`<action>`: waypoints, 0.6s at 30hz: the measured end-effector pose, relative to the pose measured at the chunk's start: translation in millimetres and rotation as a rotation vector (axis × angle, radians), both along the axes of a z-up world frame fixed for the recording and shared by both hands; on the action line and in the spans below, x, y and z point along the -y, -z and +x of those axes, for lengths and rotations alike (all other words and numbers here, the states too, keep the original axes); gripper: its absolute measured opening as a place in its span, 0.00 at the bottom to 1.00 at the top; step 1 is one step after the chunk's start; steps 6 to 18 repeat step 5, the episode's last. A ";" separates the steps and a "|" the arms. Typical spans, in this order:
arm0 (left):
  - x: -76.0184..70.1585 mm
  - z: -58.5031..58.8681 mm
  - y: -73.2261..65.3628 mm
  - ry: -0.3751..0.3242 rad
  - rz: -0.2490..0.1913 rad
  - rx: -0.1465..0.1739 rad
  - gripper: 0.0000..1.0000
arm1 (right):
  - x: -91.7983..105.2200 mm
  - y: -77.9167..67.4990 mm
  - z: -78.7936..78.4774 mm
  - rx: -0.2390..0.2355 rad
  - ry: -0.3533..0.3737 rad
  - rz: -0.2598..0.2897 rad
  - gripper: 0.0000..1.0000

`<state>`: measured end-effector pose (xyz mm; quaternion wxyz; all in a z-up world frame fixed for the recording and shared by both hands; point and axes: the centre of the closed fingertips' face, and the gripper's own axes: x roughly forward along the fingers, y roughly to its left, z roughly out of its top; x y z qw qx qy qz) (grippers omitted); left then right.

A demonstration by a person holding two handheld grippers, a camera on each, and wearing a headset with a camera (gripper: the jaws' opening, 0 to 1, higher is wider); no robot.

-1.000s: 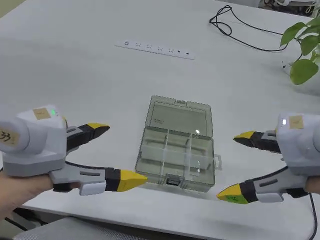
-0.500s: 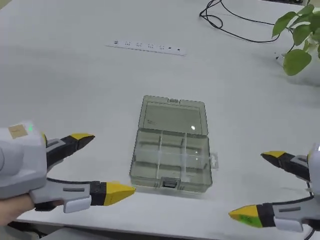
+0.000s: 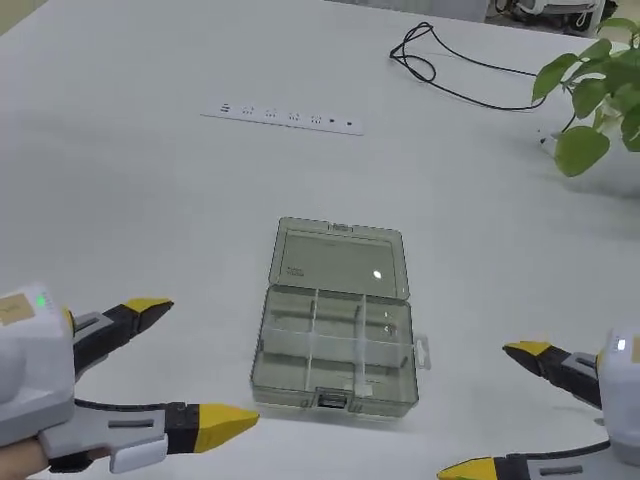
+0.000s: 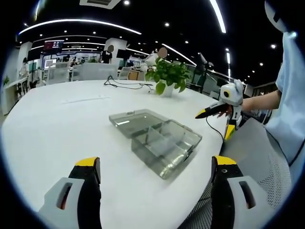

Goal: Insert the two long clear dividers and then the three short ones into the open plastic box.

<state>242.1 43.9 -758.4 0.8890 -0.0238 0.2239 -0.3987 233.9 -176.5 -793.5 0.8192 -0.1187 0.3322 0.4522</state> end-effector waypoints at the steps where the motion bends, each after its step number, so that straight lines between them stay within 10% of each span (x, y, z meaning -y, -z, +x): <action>1: 0.3 0.4 -1.1 0.001 0.003 0.004 0.99 | -1.4 -0.7 0.2 0.000 0.005 0.009 1.00; 18: 3.1 -0.7 1.5 0.030 0.042 0.014 1.00 | -6.0 0.3 -3.6 -0.006 0.002 0.015 1.00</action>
